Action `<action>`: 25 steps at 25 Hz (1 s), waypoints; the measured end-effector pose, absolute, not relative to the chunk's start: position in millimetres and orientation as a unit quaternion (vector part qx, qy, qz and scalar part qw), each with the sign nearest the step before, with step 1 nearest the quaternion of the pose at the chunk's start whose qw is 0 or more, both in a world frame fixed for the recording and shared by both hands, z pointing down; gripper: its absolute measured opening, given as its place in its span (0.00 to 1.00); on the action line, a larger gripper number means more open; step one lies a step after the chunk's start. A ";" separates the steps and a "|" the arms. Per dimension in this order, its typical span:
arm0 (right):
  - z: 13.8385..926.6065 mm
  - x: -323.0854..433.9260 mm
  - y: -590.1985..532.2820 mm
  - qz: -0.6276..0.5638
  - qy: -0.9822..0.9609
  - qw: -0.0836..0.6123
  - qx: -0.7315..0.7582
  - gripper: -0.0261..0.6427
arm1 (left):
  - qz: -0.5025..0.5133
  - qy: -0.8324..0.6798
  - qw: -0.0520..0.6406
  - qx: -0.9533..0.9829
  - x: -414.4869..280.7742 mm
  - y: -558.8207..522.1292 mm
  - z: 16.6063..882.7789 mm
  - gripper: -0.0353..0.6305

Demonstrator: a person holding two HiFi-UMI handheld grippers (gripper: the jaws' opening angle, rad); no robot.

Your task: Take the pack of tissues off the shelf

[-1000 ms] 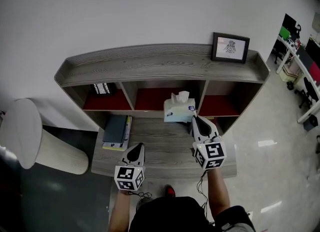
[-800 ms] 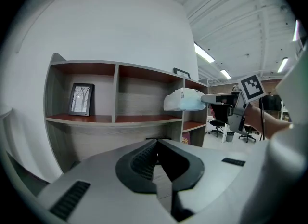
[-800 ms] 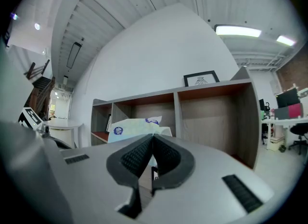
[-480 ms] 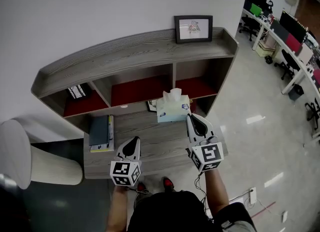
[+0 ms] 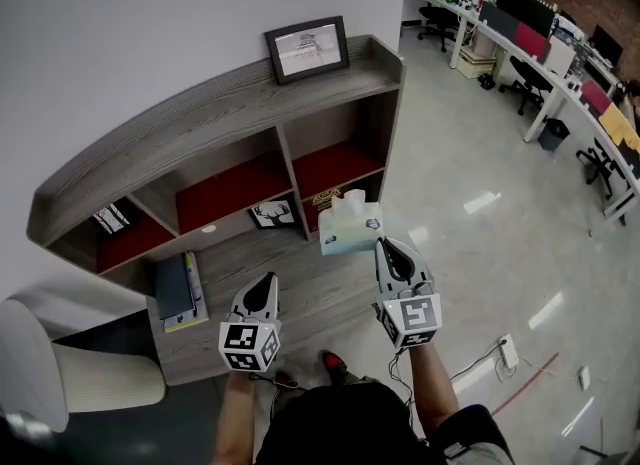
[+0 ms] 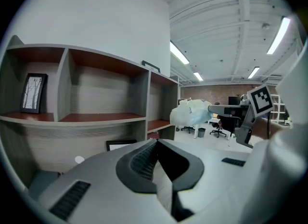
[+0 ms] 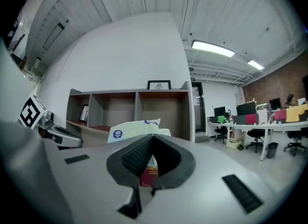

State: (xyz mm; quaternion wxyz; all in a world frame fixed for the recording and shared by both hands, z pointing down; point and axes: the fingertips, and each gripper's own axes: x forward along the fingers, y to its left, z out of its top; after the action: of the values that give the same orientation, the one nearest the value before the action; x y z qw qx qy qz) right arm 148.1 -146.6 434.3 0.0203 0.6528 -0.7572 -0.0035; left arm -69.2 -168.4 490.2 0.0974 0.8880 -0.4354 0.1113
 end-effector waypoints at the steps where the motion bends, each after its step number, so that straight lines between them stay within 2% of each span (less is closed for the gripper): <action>1: 440.1 154.7 -142.1 -0.002 -0.750 0.026 0.661 0.08 | 0.112 -0.429 0.100 0.891 -63.3 -168.2 492.3 0.06; 25: 579.0 259.1 -91.1 0.108 -0.645 0.058 0.755 0.08 | 0.179 -0.317 0.140 0.921 38.8 -157.6 576.0 0.06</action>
State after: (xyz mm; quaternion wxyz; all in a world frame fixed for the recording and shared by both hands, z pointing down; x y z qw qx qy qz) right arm 259.1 -91.1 579.0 0.0575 0.7547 -0.6445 0.1080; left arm 38.8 -157.6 576.0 0.1398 0.9208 -0.3169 0.1790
